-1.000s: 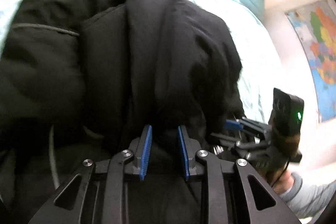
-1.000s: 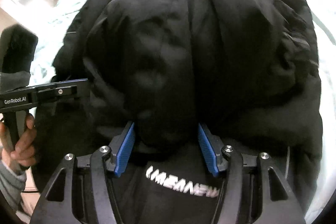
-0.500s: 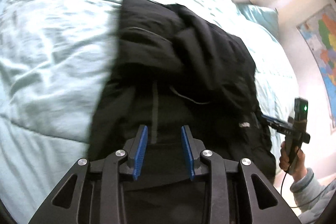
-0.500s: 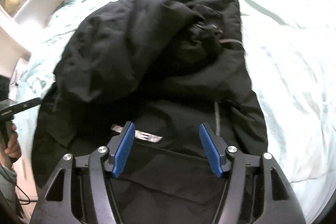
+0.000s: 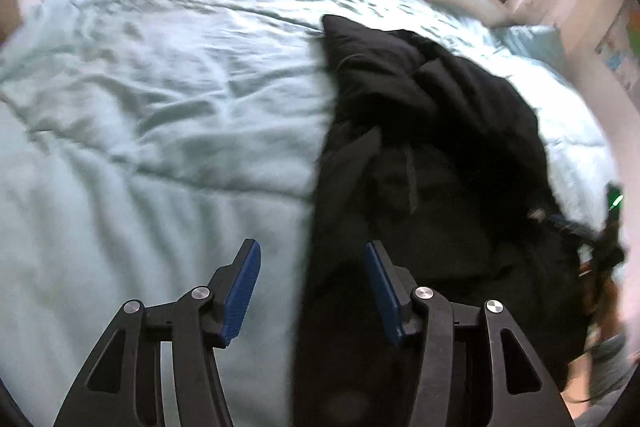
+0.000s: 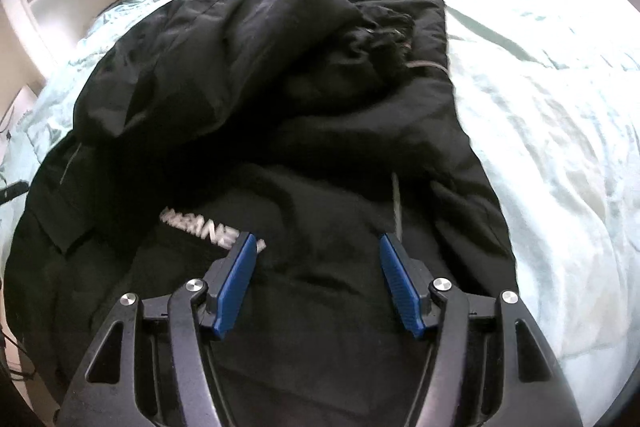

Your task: Fold large clothes

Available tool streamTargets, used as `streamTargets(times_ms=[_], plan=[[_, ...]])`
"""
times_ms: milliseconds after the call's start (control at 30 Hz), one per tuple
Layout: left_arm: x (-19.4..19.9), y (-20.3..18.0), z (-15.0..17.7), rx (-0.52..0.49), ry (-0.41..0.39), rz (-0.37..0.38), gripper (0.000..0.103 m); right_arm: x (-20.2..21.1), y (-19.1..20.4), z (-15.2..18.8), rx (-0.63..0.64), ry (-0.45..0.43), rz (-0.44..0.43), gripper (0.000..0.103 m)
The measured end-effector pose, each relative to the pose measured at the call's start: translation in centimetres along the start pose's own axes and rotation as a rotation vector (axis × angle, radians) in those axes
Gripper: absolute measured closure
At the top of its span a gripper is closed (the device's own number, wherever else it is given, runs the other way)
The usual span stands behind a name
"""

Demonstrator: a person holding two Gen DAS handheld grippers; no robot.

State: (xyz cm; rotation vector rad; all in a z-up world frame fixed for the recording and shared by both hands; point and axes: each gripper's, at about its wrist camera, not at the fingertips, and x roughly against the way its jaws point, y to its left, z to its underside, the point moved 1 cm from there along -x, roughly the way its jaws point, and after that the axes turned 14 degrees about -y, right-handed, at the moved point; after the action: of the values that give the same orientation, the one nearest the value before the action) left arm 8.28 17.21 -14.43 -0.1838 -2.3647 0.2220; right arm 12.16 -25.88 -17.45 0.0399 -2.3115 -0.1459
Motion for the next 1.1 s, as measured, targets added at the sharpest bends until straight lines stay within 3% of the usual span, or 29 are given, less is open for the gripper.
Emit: streamTargets(times_ms=[67, 167, 233, 333, 467, 600, 767, 867, 933, 1033, 1100], plan=[[1.3, 0.1, 1.7, -0.008, -0.004, -0.018, 0.047, 1.7, -0.8, 0.7, -0.062, -0.023, 0.011, 0.036], [2.6, 0.4, 3.9, 0.048, 0.028, 0.053, 0.047, 5.7, -2.6, 2.7, -0.158, -0.076, 0.018, 0.036], [2.9, 0.1, 4.8, 0.064, 0.063, 0.080, 0.047, 7.8, -3.3, 4.2, -0.181, -0.071, 0.055, 0.036], [3.1, -0.3, 5.2, 0.066, 0.051, 0.122, 0.047, 10.1, -5.0, 6.0, -0.197, -0.054, 0.060, 0.036], [2.8, -0.7, 5.5, 0.083, 0.056, 0.108, 0.047, 12.6, -6.6, 7.6, -0.231, -0.058, 0.123, 0.036], [3.7, -1.1, 5.6, 0.082, 0.032, 0.146, 0.061, 14.1, -7.7, 8.7, -0.261, -0.044, 0.132, 0.034], [5.1, -1.3, 5.0, 0.111, -0.011, 0.201, 0.062, 12.2, -7.9, 10.8, -0.302, 0.053, 0.041, 0.034], [4.4, -0.5, 5.8, 0.147, 0.008, 0.220, 0.062, 12.1, -6.8, 11.7, -0.282, 0.045, -0.007, 0.035], [3.7, 0.1, 6.9, 0.180, 0.055, 0.212, 0.062, 12.8, -6.0, 11.9, -0.247, 0.033, 0.003, 0.049], [6.0, -0.1, 7.7, 0.158, 0.029, 0.244, 0.062, 14.9, -4.7, 11.9, -0.205, 0.024, -0.019, 0.056], [7.6, -0.3, 8.0, 0.171, 0.023, 0.325, 0.062, 16.2, -3.8, 12.2, -0.194, 0.021, -0.079, 0.058]])
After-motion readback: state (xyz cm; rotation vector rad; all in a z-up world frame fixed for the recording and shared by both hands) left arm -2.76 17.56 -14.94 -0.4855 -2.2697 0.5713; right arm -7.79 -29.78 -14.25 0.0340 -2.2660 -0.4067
